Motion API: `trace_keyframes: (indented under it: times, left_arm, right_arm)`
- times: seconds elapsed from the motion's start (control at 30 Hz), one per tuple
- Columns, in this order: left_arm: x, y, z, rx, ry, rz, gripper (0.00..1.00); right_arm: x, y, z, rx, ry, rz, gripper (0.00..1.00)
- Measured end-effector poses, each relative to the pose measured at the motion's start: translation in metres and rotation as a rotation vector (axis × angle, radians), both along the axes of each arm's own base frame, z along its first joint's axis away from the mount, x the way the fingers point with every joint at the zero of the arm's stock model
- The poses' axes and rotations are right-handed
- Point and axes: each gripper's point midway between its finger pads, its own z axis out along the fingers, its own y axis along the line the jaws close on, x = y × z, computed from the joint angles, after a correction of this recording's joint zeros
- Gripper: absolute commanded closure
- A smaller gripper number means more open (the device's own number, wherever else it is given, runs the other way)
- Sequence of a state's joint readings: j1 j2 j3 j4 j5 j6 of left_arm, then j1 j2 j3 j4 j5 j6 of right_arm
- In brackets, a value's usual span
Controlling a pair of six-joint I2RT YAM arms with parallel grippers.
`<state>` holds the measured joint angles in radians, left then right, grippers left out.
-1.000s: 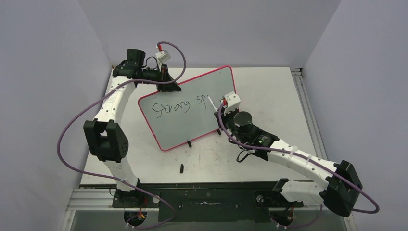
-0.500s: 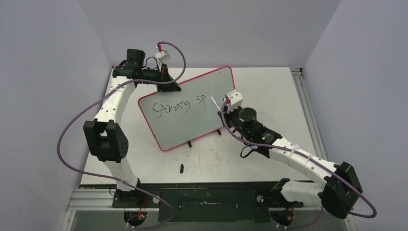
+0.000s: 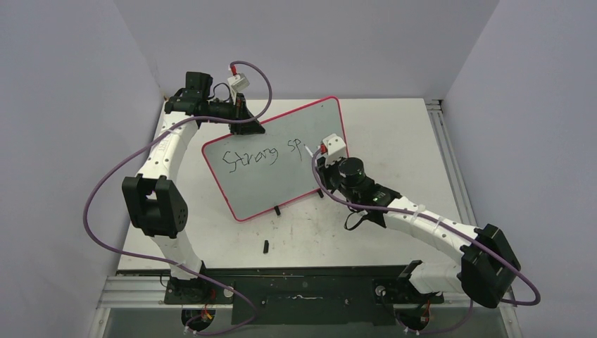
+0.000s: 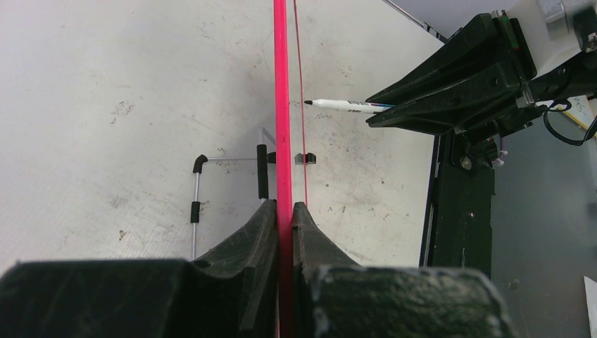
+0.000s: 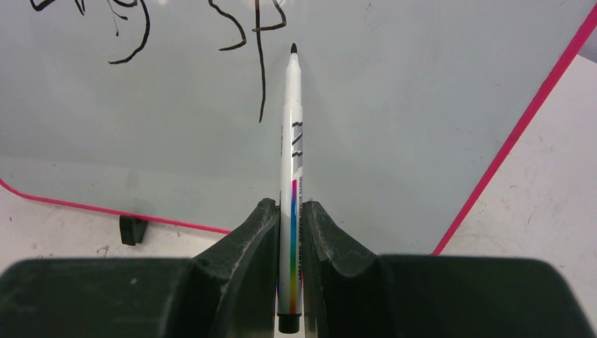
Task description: Write a sentence on the whiteboard
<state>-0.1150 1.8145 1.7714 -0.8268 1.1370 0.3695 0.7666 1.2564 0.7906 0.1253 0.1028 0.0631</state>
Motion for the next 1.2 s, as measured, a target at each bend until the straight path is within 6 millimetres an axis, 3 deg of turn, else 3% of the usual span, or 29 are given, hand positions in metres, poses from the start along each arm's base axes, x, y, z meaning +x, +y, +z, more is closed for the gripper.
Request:
trace_keyframes:
  times: [0.4,0.9,1.2]
  left_arm:
    - [0.0,0.0,0.0,0.0,-0.001,0.0,1.0]
    - [0.002,0.002,-0.001,0.005,0.006,0.013,1.0]
    - [0.002,0.003,-0.002,0.006,0.011,0.02,1.0]
  right_arm:
    - [0.011,0.006,0.018,0.032,-0.042,-0.02,0.95]
    - [0.017,0.008,0.007,0.029,-0.026,-0.039,0.95]
    - [0.004,0.006,-0.019,0.017,0.03,-0.04,0.95]
